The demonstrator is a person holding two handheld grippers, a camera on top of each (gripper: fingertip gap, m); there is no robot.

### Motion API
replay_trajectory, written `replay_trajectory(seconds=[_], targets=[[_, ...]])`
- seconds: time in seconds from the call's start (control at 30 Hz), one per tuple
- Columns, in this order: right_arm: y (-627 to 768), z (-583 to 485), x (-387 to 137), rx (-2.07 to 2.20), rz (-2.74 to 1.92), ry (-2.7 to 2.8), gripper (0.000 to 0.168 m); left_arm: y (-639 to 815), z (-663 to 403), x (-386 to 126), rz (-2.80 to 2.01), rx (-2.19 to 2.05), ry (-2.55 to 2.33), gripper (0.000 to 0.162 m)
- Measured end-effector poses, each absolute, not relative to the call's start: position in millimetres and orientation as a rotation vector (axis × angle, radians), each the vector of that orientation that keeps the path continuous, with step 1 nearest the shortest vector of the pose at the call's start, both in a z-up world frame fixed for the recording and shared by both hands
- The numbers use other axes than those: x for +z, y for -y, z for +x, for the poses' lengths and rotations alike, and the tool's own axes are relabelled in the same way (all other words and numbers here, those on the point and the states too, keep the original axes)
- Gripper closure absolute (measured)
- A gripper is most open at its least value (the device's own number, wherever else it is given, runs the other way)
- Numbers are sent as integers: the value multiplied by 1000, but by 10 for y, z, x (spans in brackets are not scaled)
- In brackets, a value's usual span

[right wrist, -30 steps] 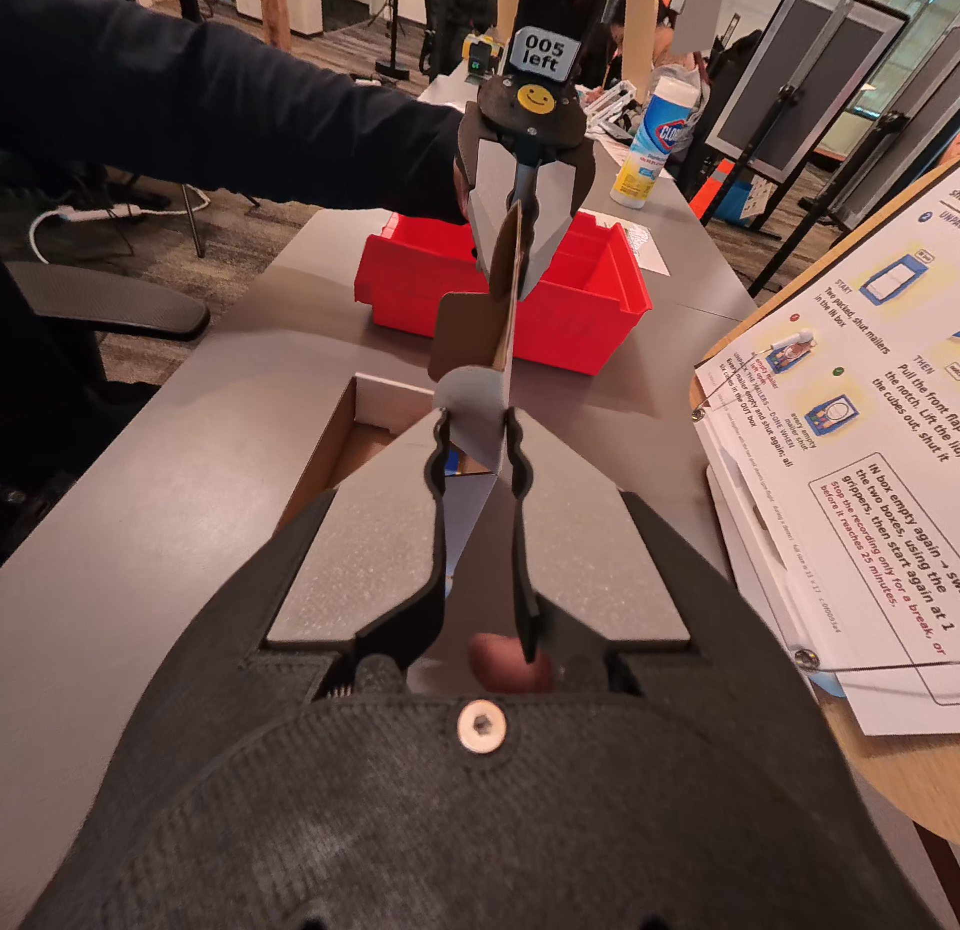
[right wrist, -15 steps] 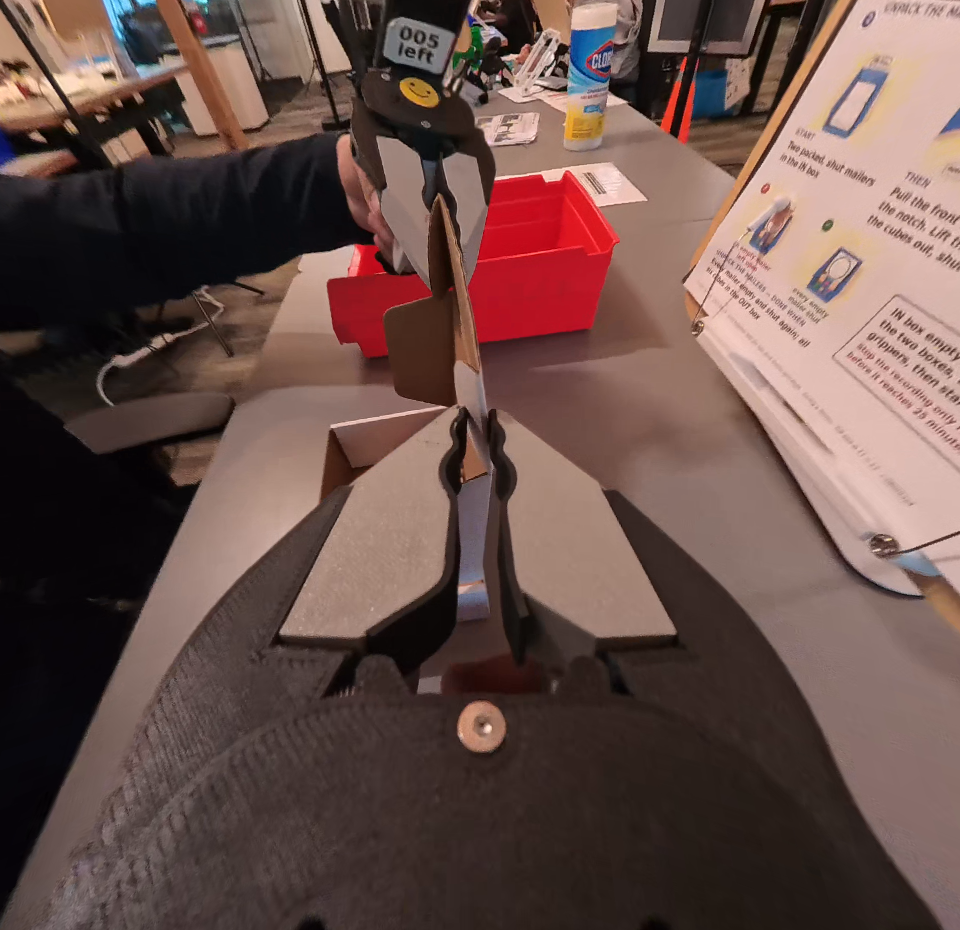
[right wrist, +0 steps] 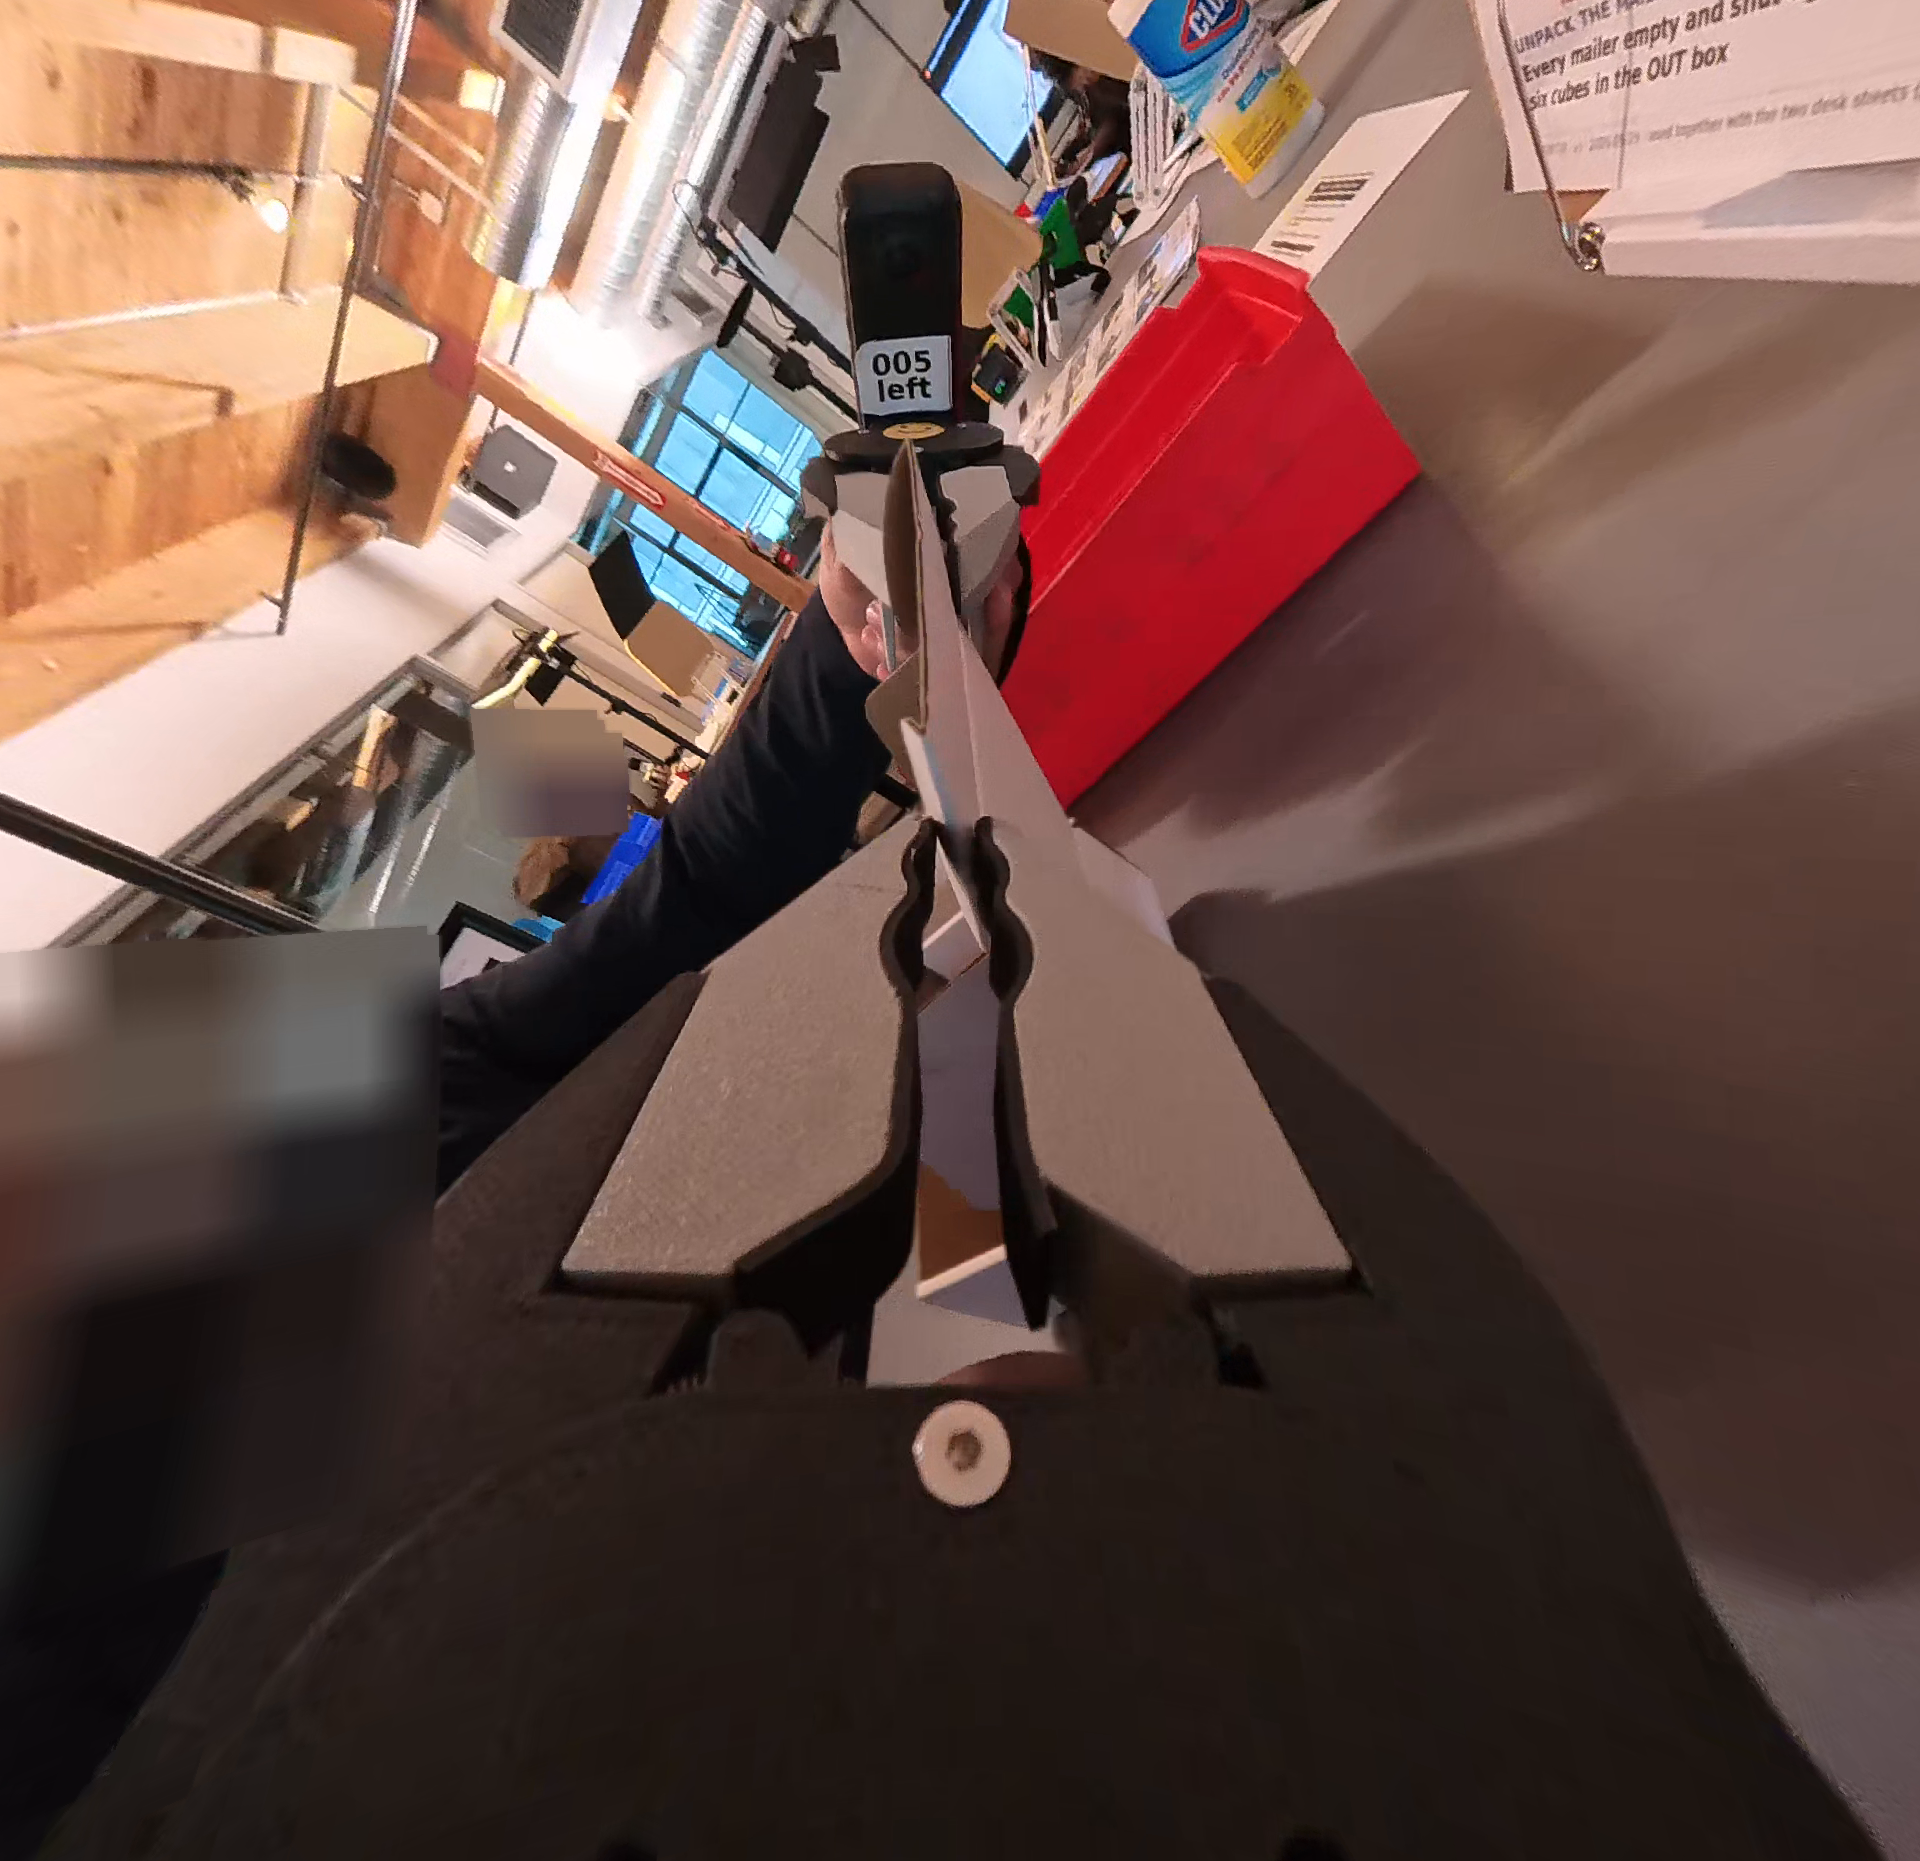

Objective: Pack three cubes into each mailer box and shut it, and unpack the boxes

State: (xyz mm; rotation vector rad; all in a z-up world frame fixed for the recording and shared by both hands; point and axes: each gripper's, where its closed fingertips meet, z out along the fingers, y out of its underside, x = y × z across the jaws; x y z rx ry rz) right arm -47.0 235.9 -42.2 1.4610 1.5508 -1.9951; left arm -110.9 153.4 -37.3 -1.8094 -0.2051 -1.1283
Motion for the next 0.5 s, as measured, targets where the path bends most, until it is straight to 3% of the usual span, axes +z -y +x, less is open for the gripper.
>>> replay_trajectory(seconds=[0.5], targets=[[-2310, -386, -200, -2093, 1358, -1379, 165, -1504, -1083, -186, -1622, -1281, 315, 157]])
